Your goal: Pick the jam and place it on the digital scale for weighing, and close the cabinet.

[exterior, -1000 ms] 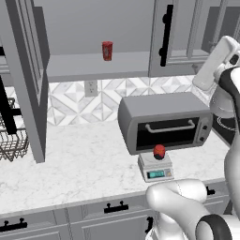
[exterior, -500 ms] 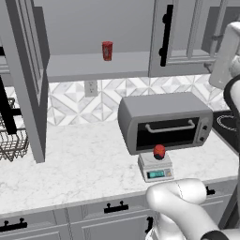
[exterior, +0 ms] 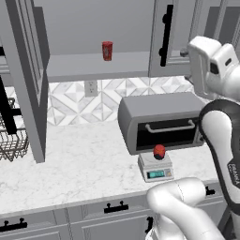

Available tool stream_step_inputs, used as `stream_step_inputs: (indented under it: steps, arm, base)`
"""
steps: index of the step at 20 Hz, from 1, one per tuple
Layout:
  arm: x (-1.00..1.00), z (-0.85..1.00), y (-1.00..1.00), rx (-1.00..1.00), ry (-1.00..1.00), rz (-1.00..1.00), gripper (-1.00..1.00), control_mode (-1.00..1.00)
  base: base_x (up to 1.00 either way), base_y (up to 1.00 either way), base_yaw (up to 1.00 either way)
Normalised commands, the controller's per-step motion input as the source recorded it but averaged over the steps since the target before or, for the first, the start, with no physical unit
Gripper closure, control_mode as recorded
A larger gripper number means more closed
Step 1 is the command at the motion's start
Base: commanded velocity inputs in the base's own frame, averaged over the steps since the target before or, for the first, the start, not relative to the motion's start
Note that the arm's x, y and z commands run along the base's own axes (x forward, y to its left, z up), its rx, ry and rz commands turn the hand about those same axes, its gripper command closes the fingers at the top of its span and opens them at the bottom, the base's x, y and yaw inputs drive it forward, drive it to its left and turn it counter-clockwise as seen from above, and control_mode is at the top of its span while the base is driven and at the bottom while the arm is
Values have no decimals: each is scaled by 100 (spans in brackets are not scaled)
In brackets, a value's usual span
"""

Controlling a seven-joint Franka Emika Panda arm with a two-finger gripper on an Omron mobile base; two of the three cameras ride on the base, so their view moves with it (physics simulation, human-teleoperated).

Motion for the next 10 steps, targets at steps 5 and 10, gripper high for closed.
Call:
stream_step_inputs:
  steps: [5, 10]
  arm:
    - [-11, -59, 80, 0, -30, 0, -100, -100]
    - [0, -41, 77, -1, -17, 0, -100, -100]
  base:
    - [0, 0, 0]
    - [0, 0, 0]
